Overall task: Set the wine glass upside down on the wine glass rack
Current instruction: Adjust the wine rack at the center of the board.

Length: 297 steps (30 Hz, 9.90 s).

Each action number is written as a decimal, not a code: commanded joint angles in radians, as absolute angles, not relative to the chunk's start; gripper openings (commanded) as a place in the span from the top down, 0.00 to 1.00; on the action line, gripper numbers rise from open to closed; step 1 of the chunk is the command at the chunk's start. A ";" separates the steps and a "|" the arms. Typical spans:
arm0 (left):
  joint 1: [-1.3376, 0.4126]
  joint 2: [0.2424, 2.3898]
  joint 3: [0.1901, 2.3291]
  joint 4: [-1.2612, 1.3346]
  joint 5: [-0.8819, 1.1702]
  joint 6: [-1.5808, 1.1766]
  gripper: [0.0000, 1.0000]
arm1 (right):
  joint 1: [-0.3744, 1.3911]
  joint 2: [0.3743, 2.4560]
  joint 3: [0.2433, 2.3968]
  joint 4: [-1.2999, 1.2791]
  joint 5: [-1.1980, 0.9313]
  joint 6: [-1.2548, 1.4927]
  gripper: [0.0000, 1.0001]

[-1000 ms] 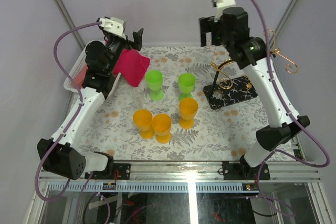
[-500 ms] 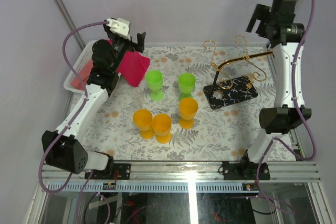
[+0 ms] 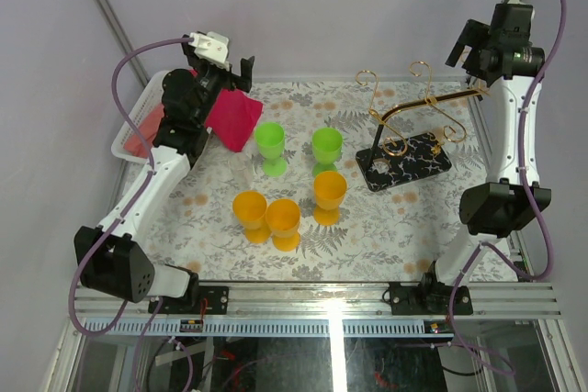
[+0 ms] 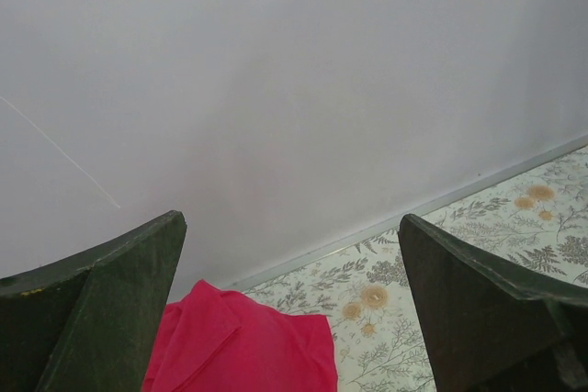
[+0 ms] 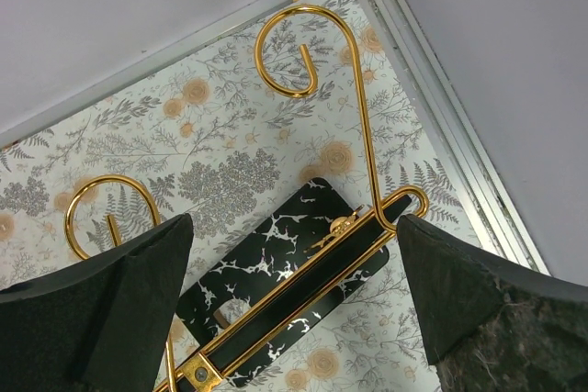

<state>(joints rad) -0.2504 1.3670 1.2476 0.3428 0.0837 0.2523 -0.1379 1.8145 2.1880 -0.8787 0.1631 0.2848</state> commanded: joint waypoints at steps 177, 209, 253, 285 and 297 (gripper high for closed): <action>-0.216 1.503 1.347 0.281 -0.059 0.192 0.00 | -0.238 2.027 2.255 -0.740 -0.002 0.096 0.00; -0.217 1.497 1.333 0.271 -0.039 0.176 0.00 | -0.179 2.145 2.350 -0.540 -0.455 0.111 0.01; -0.216 1.489 1.312 0.276 0.011 0.201 0.00 | 0.146 2.009 2.109 -0.422 -0.470 0.131 0.01; -0.238 1.484 1.380 0.197 0.168 0.080 0.00 | -0.054 1.812 2.095 -0.284 -0.186 0.236 0.01; -0.420 1.556 1.484 -0.021 0.258 0.190 0.00 | -0.061 1.457 1.755 -0.362 0.054 -0.060 0.01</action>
<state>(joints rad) -0.3763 1.5127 1.4147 0.1108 0.1852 0.1364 -0.0643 1.5723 1.8313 -0.3771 -0.0628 0.0322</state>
